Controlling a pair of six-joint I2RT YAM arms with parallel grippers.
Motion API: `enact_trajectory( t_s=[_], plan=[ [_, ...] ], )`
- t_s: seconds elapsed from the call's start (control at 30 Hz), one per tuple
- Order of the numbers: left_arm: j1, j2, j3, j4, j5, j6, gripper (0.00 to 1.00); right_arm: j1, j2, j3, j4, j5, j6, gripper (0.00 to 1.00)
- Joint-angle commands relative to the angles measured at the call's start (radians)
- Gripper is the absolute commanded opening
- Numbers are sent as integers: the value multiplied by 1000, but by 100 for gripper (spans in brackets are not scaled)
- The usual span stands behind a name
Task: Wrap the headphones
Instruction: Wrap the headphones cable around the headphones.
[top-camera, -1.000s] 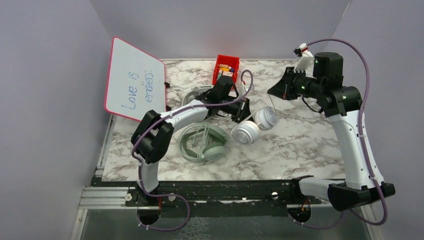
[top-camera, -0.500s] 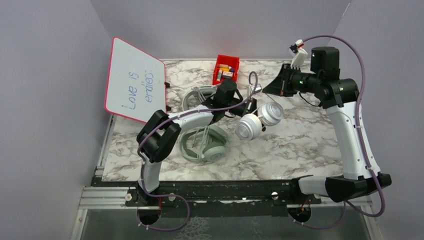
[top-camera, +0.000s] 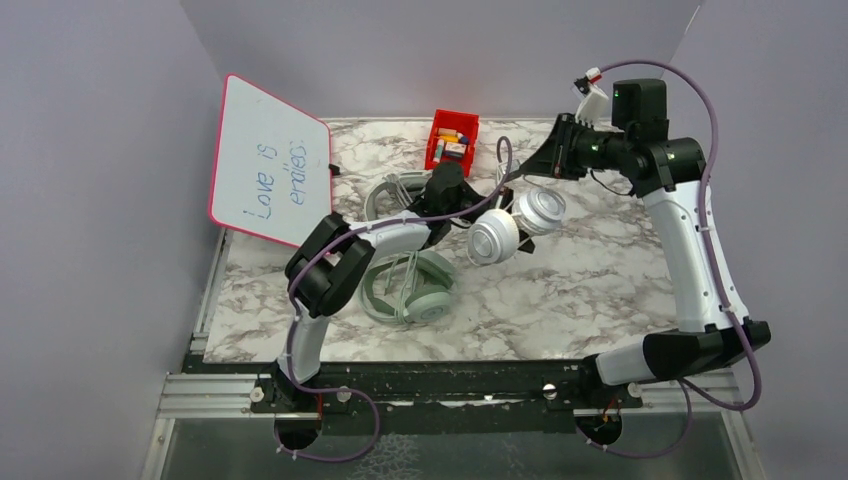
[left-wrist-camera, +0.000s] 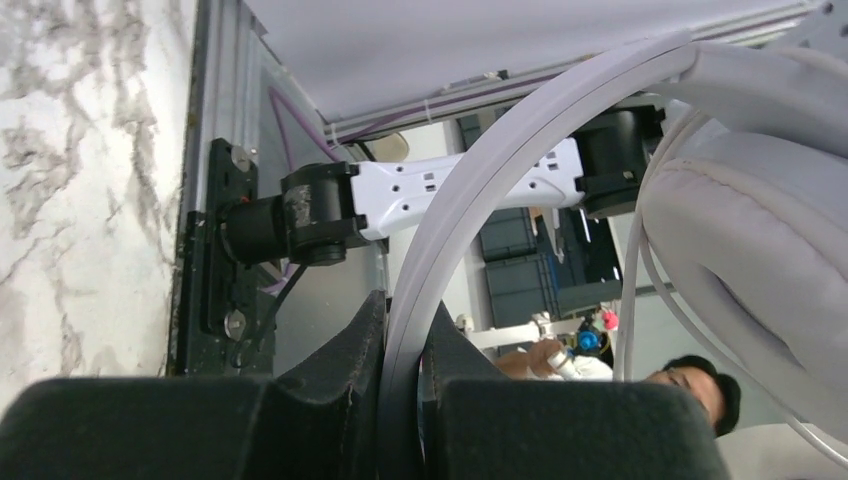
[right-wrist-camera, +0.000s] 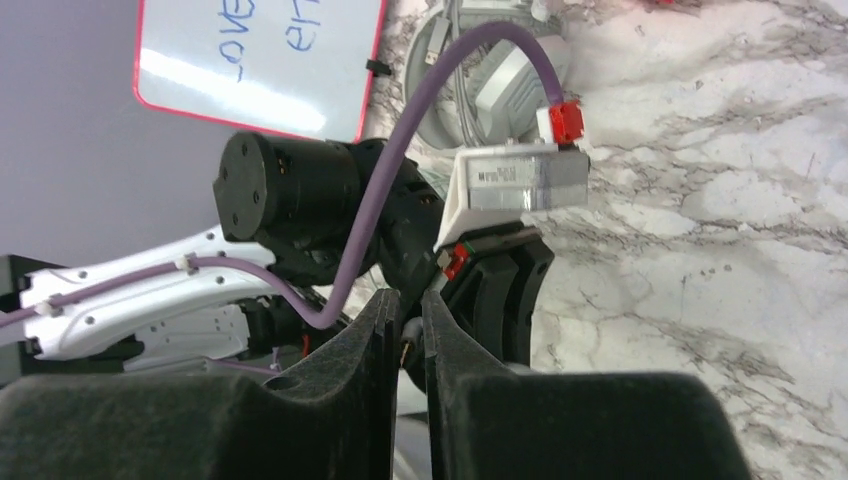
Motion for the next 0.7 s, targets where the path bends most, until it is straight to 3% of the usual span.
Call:
enact_trajectory(
  t_s=[0.0,0.17,0.37,0.53,0.67],
  plan=[
    [-5,55,54,377,52,-270,0,1,65,84,11,-15,26,20],
    [17,190,129,813,3,-670,0,-3,161,240,-30,29,35,30],
    [48,178,168,685,5,-581,0,-66,312,511,-112,18,6,58],
    [57,182,177,683,-8,-587,0,-219,317,501,-41,-101,10,75],
    [69,183,172,674,-21,-584,0,-312,290,460,-53,-29,-34,82]
  ],
)
